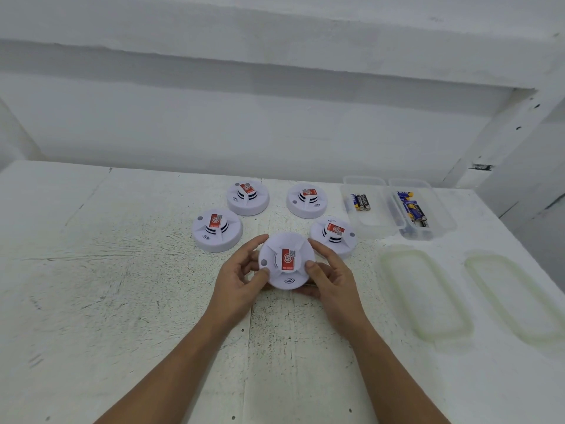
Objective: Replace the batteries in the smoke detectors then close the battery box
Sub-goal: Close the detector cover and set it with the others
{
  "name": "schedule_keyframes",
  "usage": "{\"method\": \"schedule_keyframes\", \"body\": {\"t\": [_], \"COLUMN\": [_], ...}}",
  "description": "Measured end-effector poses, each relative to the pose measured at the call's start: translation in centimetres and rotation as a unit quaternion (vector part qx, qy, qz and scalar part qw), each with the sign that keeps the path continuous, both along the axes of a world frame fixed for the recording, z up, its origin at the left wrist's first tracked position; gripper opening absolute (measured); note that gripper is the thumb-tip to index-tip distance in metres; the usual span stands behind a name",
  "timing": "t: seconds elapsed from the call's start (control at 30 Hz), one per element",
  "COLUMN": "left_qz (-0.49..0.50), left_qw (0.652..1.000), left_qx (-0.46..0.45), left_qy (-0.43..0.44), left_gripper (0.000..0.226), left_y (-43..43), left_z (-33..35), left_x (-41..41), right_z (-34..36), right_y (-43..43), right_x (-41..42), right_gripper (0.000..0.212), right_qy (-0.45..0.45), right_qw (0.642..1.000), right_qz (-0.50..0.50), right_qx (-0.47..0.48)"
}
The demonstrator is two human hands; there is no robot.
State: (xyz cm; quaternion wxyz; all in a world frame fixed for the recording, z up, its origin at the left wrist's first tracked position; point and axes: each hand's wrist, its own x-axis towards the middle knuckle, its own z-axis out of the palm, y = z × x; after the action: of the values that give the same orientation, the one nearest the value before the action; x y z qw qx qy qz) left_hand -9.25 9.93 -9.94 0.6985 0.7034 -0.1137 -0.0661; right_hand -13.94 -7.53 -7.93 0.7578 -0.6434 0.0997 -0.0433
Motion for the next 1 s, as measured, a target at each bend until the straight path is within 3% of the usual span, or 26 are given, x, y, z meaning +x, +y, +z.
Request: {"method": "schedule_keyframes", "body": {"t": [1.0], "left_qz": [-0.009], "left_qw": [0.999], "left_qx": [-0.02], "left_qy": [0.033], "left_gripper": [0.052], "left_y": [-0.1], "left_z": [-0.57], "left_x": [0.36], "right_z": [-0.3], "right_y": [0.01], "right_x": [0.04], "right_gripper": [0.038], "right_qy": [0.007], "right_qw": [1.0], "right_qz": [-0.008], "right_qx": [-0.009]}}
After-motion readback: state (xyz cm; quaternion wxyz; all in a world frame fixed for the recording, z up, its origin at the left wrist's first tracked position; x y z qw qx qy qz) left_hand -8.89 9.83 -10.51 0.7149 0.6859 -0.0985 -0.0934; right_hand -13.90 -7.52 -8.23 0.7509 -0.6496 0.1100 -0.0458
